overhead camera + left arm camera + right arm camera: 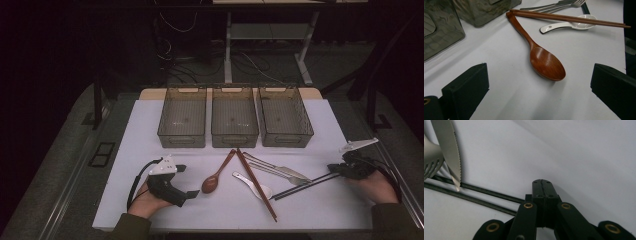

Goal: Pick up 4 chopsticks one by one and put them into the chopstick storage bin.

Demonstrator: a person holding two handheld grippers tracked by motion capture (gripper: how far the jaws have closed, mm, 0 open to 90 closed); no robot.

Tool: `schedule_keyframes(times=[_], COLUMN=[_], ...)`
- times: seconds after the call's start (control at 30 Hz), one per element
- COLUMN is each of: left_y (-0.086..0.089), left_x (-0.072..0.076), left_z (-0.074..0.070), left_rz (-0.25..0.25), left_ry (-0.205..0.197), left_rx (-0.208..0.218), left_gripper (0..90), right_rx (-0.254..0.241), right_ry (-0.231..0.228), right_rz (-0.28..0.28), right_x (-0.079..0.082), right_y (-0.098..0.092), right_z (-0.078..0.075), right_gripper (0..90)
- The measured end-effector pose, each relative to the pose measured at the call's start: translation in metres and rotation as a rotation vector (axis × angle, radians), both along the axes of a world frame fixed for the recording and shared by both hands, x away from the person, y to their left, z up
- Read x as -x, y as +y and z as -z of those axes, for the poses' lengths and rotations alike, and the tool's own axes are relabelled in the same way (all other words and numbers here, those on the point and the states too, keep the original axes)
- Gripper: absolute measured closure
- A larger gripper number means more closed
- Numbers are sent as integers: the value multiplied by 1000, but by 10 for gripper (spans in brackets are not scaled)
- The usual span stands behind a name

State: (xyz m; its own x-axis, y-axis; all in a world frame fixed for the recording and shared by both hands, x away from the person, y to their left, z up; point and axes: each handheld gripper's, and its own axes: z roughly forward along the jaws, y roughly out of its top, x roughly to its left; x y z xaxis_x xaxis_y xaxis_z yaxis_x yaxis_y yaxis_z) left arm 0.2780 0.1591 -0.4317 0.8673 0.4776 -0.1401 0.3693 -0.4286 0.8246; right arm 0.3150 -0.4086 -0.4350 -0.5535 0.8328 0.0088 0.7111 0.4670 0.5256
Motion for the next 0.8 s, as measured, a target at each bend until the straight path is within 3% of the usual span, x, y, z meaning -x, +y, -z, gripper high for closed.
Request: schedule_keyframes(times=[0.8], left_y=[-1], left_x=[0], left_z=[1], left_rz=[6], left_ry=[7], left_rx=[-1], left_gripper=[6], right_rx=[26], right_ry=[31], right_rz=[-11], right_x=[29], right_y=[-1], right_z=[-3], right_gripper=[894])
